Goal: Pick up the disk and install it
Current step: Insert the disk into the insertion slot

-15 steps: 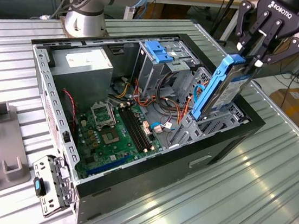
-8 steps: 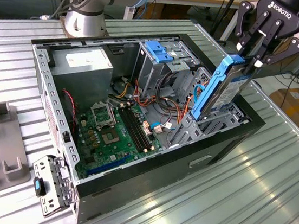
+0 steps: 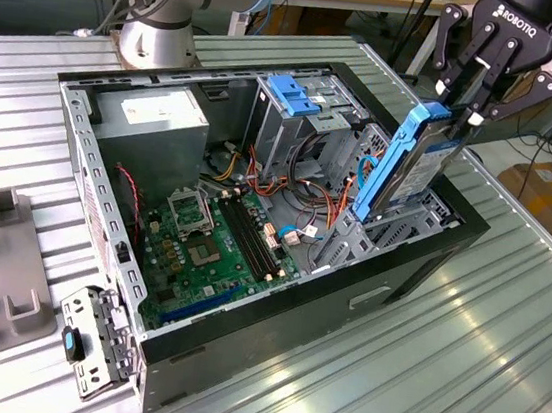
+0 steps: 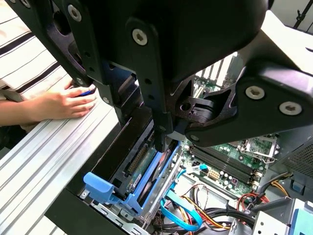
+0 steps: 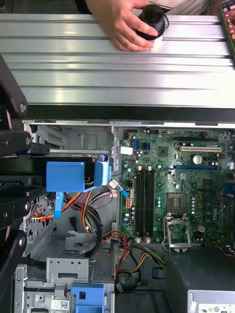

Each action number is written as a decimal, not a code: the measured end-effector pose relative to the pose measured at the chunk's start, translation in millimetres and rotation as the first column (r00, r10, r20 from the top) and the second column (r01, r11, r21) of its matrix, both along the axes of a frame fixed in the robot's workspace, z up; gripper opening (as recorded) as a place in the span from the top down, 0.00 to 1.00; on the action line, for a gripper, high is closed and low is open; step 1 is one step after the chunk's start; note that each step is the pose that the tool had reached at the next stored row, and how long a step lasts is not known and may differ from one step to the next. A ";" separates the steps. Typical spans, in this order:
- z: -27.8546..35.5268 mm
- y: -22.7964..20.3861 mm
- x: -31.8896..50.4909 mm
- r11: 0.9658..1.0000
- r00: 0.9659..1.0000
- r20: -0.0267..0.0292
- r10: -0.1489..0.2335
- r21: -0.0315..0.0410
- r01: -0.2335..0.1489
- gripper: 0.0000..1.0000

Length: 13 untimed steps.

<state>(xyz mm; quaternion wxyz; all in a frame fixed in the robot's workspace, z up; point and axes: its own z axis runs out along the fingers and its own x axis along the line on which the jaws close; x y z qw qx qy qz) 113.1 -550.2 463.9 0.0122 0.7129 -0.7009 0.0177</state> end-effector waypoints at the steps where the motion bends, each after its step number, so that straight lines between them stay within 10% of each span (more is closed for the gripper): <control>1: -0.6 0.0 0.0 1.000 1.000 0.000 0.000 0.000 0.000 0.65; 13: -23.0 0.0 0.0 1.000 1.000 0.000 0.000 0.000 0.000 0.65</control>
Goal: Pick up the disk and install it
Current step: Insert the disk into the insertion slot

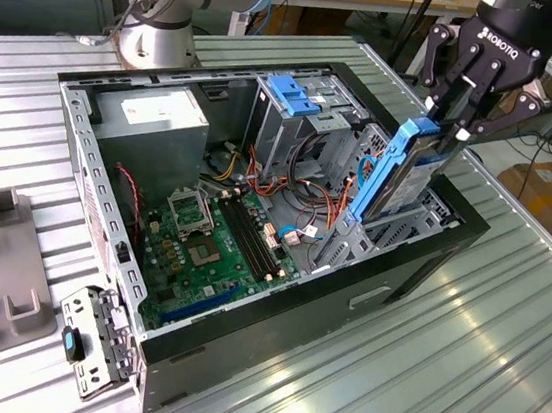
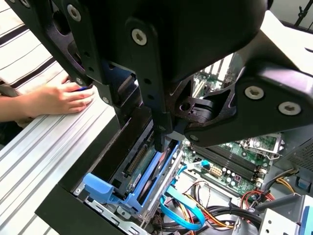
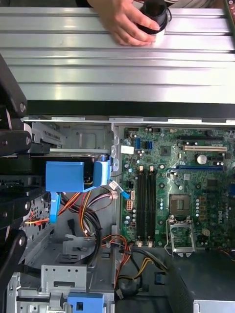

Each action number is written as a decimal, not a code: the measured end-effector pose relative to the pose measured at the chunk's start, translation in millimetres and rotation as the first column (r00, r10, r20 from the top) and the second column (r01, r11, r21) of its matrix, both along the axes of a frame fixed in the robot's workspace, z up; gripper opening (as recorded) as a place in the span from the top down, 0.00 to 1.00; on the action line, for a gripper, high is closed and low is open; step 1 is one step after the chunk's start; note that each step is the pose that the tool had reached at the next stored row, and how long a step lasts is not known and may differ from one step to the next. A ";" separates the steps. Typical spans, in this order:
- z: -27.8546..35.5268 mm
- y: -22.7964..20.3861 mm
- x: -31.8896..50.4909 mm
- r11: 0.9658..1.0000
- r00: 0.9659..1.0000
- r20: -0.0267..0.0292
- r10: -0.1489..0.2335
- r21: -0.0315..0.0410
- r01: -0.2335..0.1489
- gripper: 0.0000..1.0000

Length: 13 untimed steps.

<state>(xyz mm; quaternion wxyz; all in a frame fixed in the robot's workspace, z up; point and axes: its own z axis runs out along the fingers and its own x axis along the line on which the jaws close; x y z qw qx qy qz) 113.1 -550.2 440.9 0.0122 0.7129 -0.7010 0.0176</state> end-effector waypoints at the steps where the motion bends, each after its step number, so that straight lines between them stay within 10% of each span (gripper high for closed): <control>1: -1.7 0.0 0.0 1.000 1.000 0.000 0.000 0.000 0.000 0.65; 13: -30.6 -0.1 0.0 1.000 1.000 0.000 0.000 0.000 0.000 0.65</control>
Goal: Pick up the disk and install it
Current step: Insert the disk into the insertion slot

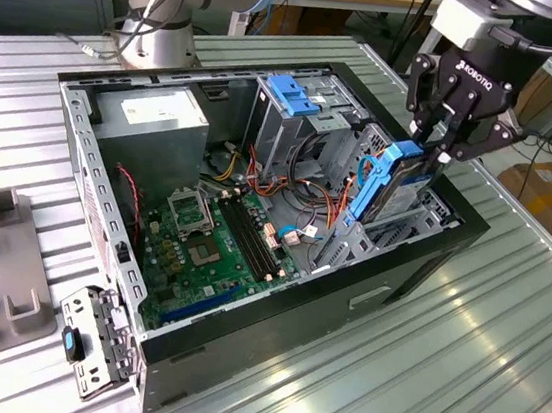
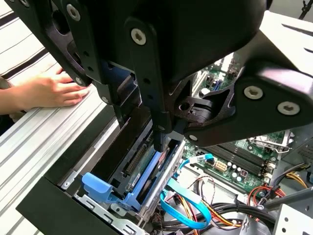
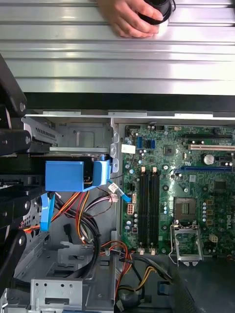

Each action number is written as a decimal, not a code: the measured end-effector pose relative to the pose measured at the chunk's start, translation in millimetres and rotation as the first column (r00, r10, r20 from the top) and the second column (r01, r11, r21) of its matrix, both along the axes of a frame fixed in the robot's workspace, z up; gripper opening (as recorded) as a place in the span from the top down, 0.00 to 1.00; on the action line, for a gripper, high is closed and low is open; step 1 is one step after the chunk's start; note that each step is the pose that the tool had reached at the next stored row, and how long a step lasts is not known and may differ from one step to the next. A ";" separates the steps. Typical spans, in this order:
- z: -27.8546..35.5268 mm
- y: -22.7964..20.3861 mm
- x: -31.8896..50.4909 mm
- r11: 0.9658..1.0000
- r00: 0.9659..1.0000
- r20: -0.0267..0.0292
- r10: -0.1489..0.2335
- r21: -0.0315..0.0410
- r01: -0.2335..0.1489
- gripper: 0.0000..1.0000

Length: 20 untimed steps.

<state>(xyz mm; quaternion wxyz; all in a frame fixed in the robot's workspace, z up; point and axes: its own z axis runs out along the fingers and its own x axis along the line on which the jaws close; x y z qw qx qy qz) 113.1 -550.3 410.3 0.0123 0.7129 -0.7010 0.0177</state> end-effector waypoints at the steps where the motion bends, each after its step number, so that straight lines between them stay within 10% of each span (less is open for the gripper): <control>1: -3.4 0.0 0.0 1.000 1.000 0.000 0.000 0.000 0.000 0.65; 17: -47.4 0.0 0.0 1.000 1.000 0.000 0.000 0.000 0.000 0.65; 20: -47.5 -0.1 0.0 1.000 1.000 0.000 0.000 0.000 0.000 0.65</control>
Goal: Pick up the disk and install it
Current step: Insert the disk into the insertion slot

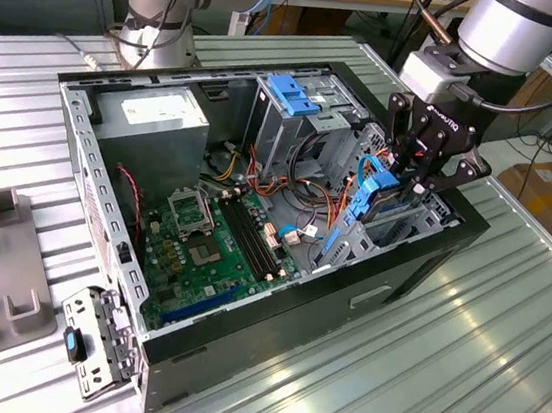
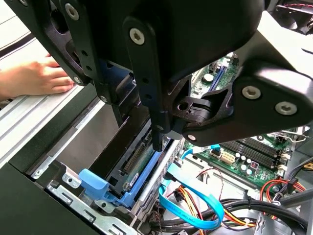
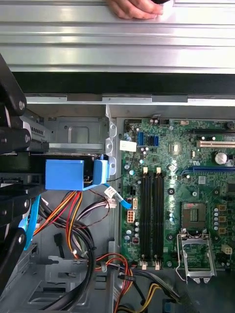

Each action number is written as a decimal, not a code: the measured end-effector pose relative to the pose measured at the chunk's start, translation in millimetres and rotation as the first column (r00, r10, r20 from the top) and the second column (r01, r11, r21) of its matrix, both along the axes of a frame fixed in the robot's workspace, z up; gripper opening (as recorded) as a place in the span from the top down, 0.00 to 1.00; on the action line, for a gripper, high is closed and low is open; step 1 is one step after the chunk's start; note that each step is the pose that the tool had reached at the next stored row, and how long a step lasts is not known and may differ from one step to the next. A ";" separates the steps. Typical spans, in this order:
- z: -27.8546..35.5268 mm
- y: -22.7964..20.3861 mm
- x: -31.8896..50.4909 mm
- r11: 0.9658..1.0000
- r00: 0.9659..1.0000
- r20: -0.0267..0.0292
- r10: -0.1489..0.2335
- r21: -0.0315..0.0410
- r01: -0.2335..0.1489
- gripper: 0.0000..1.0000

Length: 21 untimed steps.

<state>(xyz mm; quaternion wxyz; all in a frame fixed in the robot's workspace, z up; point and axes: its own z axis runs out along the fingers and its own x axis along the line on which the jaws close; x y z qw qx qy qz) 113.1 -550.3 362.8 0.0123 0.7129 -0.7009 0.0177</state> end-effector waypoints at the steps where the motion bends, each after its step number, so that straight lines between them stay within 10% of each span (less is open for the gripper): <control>1: -0.1 0.0 0.0 1.000 1.000 0.000 0.000 0.000 0.000 0.65; 21: -4.8 0.0 -2.9 1.000 1.000 0.000 0.000 0.001 0.000 0.57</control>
